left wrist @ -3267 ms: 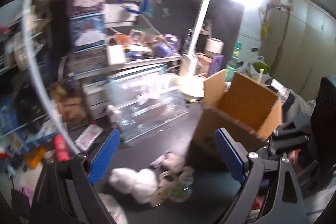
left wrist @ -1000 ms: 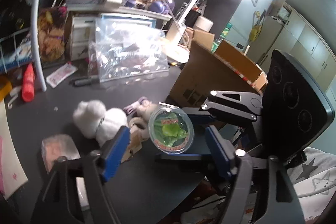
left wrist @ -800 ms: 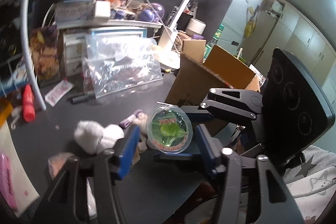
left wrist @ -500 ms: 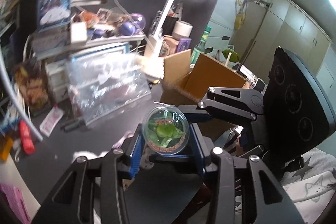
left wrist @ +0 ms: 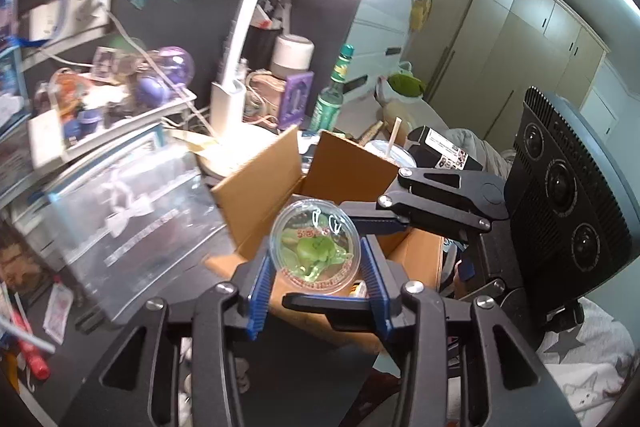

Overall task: Organize objects
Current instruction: 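Carry the green container into the cardboard box and open the right tool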

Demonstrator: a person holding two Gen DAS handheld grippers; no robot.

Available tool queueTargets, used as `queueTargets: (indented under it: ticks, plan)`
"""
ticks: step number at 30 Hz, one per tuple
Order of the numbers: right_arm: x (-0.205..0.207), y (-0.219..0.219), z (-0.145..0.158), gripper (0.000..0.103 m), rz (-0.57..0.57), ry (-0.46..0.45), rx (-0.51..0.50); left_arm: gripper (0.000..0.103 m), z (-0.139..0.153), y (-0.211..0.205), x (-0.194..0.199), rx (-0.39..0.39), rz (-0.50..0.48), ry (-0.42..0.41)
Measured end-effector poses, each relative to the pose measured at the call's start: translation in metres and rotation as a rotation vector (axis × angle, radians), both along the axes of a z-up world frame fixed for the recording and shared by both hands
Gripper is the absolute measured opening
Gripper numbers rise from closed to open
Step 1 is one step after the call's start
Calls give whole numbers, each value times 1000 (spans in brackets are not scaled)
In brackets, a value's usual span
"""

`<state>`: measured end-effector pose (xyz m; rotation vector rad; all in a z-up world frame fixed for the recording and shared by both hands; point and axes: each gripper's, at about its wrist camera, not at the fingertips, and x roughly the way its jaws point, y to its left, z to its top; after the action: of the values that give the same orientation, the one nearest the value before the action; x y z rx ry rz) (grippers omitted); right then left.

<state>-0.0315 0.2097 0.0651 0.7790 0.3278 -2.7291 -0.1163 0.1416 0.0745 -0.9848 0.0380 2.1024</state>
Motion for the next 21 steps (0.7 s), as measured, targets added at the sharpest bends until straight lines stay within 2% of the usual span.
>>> queueTargets:
  ticks: [8,15,16,17,18,20,21]
  plan:
    - [-6,49,-12,36,-92,-100,-28,39,-14,49,-25,-26,-66,-67]
    - [-10,66,-21,37,-144,-168,-21,41,-23,69,-34,-54,-78,-92]
    - [-9,67,-22,37,-148,-175,-19,45,-24,70,-35,-66,-71,-88]
    - [-10,68,-22,39,-153,-181,-18,56,-25,71,-35,-72,-65,-86]
    - [-11,69,-23,48,-159,-186,-16,67,-25,71,-35,-79,-58,-80]
    - [-9,72,-23,63,-173,-175,-16,76,-24,69,-33,-88,-40,-61]
    - [-9,73,-23,64,-176,-168,-15,77,-23,67,-32,-87,-37,-57]
